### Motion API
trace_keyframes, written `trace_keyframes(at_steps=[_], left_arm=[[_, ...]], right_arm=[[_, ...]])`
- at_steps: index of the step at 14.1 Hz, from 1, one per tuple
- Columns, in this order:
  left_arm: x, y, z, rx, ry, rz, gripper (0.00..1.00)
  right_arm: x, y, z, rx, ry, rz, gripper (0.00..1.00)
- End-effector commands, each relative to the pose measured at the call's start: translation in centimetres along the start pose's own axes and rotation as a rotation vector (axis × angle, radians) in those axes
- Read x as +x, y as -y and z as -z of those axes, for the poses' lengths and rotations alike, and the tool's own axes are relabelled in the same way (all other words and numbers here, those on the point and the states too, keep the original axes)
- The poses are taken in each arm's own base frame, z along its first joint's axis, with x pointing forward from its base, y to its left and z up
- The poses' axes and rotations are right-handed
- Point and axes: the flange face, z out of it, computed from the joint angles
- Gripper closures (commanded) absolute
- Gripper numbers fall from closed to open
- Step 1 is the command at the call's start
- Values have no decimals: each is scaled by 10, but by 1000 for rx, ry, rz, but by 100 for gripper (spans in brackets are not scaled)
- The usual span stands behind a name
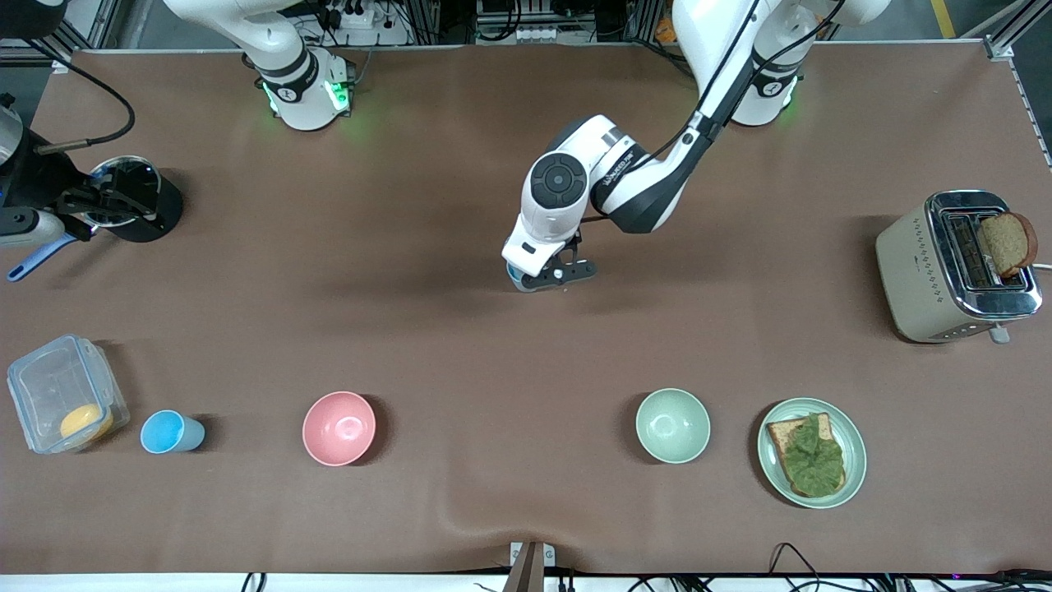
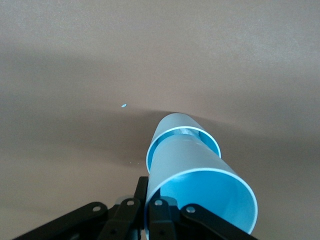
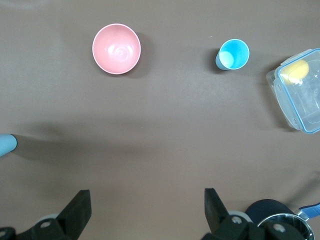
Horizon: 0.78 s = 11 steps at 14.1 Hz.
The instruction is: Stack blue cups with both arms
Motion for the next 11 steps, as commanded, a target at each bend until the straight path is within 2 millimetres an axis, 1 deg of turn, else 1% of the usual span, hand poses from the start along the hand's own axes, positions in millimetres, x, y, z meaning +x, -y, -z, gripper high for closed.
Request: trace_keyframes(at_steps=[1, 2, 3, 5, 7, 8, 9, 11], left_arm=[[3, -2, 4, -16, 9, 8, 1], [0, -3, 5, -17, 9, 6, 0], [2, -2, 6, -19, 8, 11, 0], [4, -1, 15, -28, -1, 12, 0], [18, -4, 46, -66, -39, 25, 0], [34, 6, 59, -75, -57, 49, 0], [57, 24, 76, -88, -78, 89, 0], [100, 72, 113, -87, -127, 133, 0]], right_arm=[[-6, -4, 2, 19, -4, -1, 0], [-6, -3, 2, 19, -4, 0, 0], [-5, -3, 3, 20, -6, 0, 0], [-5, -12, 3, 25, -9, -16, 0], [-4, -10, 6, 23, -16, -12, 0], [-4, -10, 8, 22, -21, -11, 0], [-4, -10, 9, 23, -22, -13, 0], [-4, -9, 11, 21, -25, -11, 0]])
